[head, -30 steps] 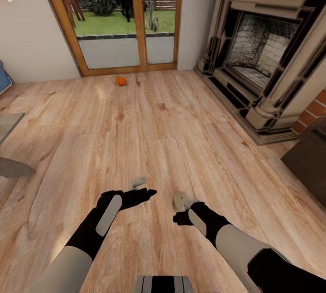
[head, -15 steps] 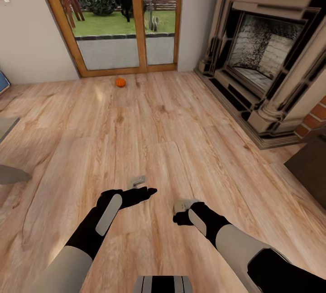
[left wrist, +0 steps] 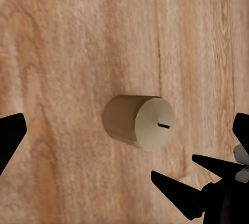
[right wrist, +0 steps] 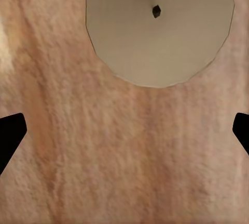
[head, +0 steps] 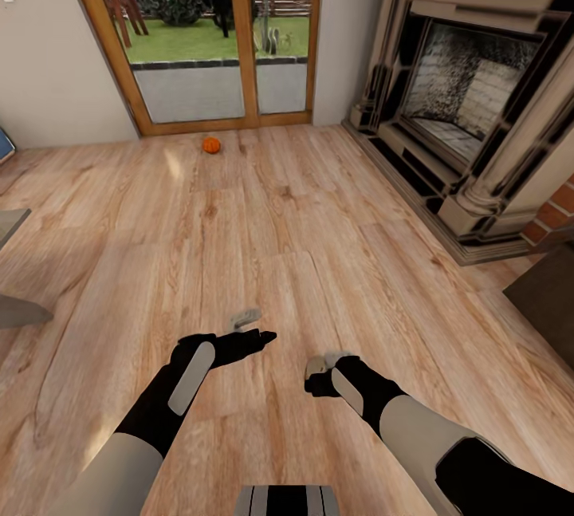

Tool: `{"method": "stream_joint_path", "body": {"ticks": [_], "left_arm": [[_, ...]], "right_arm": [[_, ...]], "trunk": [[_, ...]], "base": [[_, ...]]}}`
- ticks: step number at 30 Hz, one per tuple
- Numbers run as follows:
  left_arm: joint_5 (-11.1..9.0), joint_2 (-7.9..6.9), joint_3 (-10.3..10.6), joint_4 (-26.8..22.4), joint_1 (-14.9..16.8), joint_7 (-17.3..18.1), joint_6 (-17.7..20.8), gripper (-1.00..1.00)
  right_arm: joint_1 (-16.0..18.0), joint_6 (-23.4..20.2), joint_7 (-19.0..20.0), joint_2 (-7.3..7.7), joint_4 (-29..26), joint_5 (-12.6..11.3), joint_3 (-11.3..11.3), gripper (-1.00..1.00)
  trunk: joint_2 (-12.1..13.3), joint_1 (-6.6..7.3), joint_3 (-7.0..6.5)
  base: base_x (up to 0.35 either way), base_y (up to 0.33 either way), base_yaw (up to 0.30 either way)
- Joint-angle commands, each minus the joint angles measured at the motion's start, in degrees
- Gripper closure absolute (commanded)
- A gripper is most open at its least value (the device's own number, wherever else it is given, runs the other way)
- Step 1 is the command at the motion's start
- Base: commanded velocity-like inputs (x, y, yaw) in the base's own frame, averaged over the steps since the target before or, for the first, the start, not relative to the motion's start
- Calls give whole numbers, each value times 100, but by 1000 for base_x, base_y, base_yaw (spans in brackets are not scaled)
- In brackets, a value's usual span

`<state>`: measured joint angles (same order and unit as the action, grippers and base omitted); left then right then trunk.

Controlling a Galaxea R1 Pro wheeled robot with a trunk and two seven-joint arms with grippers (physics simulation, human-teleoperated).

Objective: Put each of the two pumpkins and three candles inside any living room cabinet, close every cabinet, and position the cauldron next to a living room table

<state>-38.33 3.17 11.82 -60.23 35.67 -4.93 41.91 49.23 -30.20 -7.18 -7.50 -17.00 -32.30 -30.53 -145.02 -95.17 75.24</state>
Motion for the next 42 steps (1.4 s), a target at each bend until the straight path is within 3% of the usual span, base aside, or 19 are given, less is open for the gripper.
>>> {"method": "stream_joint_path", "body": {"ticks": [1,17,42], "left_arm": [[-61,0,4,-7,2,-52,19,-100],[-61,0,4,-6,2,-52,19,-100],[-61,2,4,-6,2,-61,19,-100]], "right_arm": [[1,-21,-47,3,-10,-63,-40,-100],[2,-21,-47,3,-11,-63,-40,-100],[0,-14,-55,3,-14,-49,-32,-100]], "trunk": [[-3,-1,27],[-25,-42,382],[-25,-42,382]], "base": [[0,0,0],[0,0,0],[84,0,0]]}}
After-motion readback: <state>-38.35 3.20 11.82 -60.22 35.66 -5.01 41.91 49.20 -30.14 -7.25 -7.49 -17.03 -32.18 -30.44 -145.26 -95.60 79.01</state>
